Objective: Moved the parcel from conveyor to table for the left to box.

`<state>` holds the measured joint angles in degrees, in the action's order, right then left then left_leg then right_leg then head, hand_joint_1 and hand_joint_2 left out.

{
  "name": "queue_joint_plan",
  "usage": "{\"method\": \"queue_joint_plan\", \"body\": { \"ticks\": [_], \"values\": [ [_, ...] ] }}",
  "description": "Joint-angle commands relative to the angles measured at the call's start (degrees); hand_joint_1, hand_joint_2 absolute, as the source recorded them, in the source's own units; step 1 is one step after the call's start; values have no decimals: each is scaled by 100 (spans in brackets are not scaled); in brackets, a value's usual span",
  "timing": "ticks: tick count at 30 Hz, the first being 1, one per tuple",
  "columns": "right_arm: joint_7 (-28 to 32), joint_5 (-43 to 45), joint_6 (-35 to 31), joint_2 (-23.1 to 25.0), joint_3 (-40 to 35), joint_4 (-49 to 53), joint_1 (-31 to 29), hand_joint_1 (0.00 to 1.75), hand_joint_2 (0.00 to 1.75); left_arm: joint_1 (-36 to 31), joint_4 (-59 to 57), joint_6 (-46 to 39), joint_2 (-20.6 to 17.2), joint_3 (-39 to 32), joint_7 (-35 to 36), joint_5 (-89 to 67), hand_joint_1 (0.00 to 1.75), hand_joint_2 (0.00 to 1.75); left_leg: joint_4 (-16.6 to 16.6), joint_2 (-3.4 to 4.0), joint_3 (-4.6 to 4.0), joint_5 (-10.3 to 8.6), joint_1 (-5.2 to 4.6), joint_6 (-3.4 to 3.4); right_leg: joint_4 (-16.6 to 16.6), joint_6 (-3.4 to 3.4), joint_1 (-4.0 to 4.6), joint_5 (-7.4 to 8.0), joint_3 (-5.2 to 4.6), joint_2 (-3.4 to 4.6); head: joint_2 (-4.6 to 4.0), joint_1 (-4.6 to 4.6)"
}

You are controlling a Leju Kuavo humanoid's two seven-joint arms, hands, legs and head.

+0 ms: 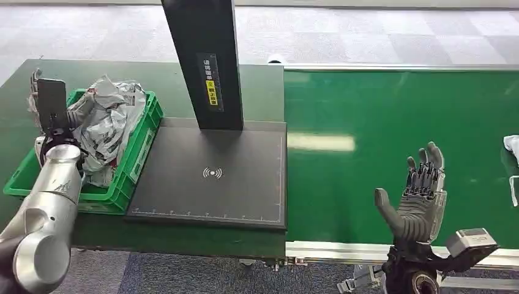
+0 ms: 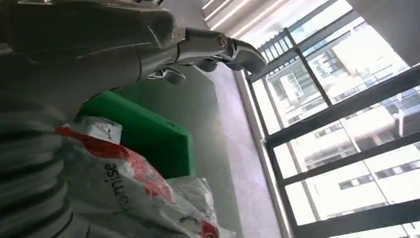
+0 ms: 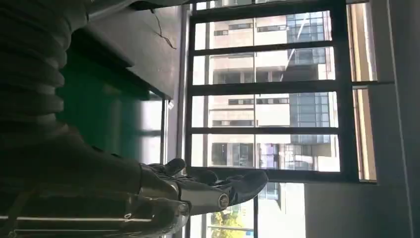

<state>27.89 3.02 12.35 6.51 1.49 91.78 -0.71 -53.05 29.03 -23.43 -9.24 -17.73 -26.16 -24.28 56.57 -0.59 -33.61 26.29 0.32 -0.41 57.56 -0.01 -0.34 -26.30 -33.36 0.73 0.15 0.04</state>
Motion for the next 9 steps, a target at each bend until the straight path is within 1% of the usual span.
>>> {"method": "queue_joint_plan", "body": {
  "ticks": [1,2,3,5,7,8,9],
  "values": [
    [-99,-117,-37,-131,-282,-664,-215,0,175,670,2329,84,690,206,-1074,912,0,175,-4,-4,5,-1,3,0,-9,1,4,1,11,-12,-2,0],
    [-130,-163,-62,-114,-312,-728,-220,0,175,1200,3459,88,842,626,-1163,1169,0,175,-7,-3,7,-2,2,0,-12,2,3,2,12,-14,-2,0],
    [-122,-185,-81,-105,-336,-806,-236,0,175,1678,4351,-214,892,1102,-708,1209,0,175,-13,-6,12,-3,0,1,-19,4,2,1,19,-21,-2,0],
    [-109,-191,-91,-110,-343,-829,-240,0,175,1846,4675,-384,845,1341,-473,1226,0,175,-16,4,18,2,-2,4,-23,6,-1,0,20,-7,-2,0],
    [-109,-191,-87,-118,-338,-812,-237,0,175,1811,4565,-469,713,1442,-456,1359,0,175,-2,4,3,5,0,1,-7,3,0,-1,5,-3,-2,0],
    [-130,-202,-88,-111,-332,-823,-240,0,175,1881,4728,-138,701,1554,-925,1845,0,175,-4,1,10,7,-2,2,-9,4,-3,-5,13,-9,-2,2],
    [-225,-229,-74,-115,-351,-937,-264,0,175,2363,5487,293,869,1914,-1209,2080,0,175,0,0,-3,5,2,0,-6,2,2,-2,5,-7,-2,2]
  ]
}}
